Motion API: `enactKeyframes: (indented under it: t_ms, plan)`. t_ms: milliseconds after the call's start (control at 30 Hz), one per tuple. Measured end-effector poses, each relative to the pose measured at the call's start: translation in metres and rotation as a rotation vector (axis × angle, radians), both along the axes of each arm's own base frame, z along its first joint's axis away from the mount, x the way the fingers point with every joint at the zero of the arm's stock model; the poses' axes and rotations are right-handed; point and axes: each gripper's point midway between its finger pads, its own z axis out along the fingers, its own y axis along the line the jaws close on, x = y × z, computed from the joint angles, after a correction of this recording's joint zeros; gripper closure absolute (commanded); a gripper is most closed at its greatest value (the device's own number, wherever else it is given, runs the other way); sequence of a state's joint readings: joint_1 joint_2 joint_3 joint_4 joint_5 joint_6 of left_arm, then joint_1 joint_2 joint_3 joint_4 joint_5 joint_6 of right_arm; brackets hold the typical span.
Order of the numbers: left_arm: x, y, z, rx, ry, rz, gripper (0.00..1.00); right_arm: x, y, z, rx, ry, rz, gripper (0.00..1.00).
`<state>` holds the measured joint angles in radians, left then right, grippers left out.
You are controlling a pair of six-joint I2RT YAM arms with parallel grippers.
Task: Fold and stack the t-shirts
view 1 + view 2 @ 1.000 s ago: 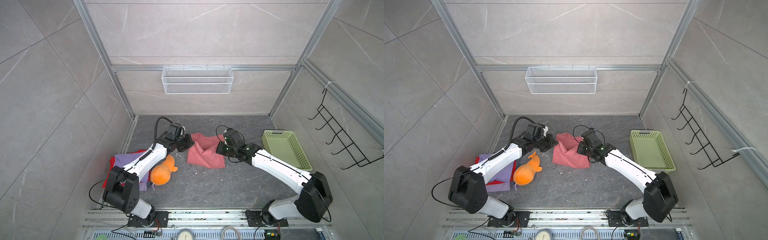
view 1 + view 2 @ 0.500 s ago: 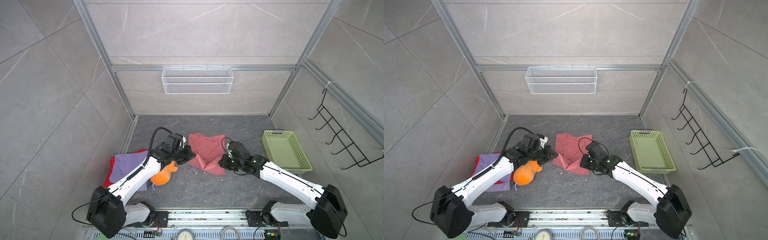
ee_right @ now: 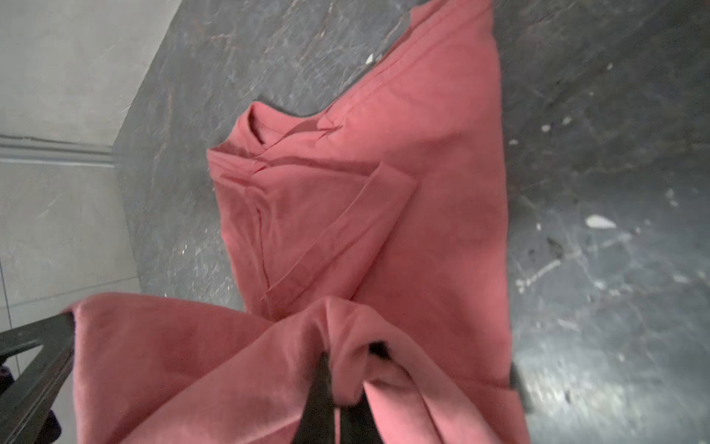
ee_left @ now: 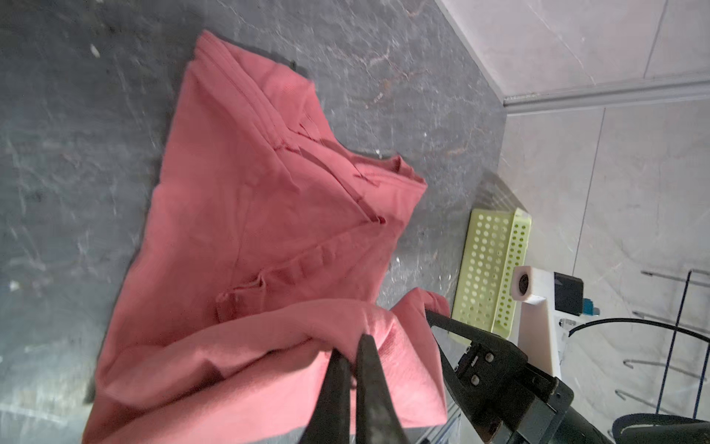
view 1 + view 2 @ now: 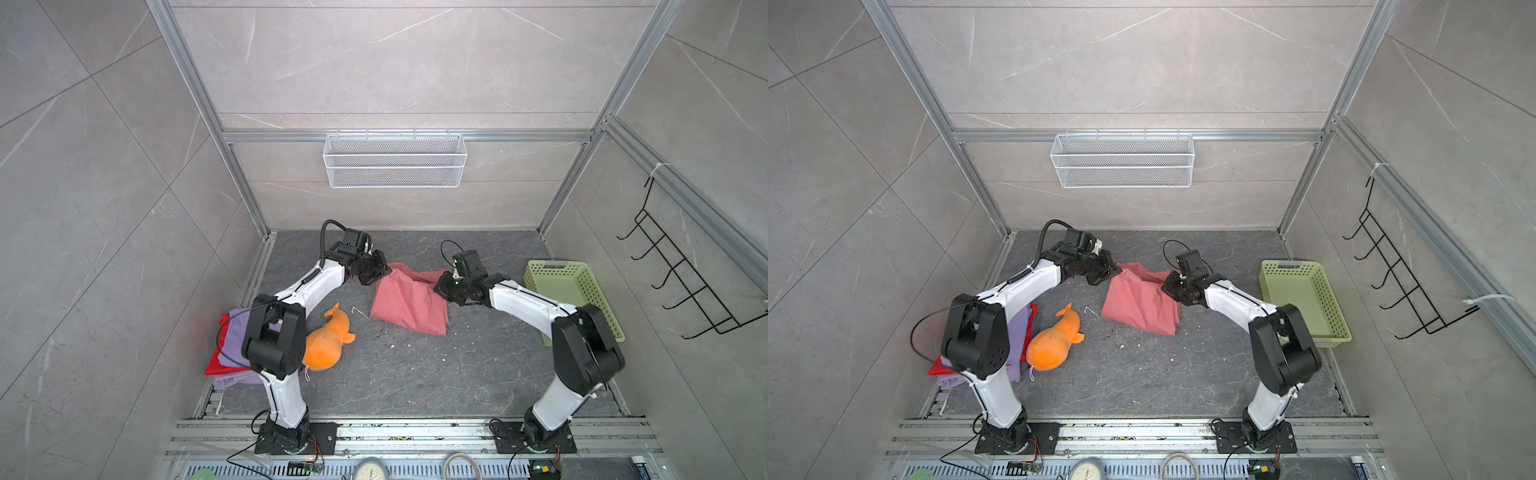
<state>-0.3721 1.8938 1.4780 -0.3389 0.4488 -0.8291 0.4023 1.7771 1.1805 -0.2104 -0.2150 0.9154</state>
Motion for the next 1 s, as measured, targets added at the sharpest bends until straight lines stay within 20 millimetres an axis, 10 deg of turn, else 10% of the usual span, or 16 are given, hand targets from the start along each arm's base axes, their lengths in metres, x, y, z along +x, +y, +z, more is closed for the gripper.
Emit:
enactKeyframes:
  t_ms: [233,433,1000]
  plan:
    - [0.054,0.006,-0.06,-0.004,0.063,0.034,1.0,0.047,-0.013,-0.042,0.016,0.037,-0.083,1.0]
    - [0.083,0.001,-0.08,-0.012,0.048,0.041,1.0,0.064,-0.022,-0.031,0.014,-0.011,-0.121,1.0]
    - [0.122,-0.015,-0.044,-0.087,-0.112,0.027,1.0,0.09,-0.052,-0.029,0.043,-0.052,-0.227,0.95]
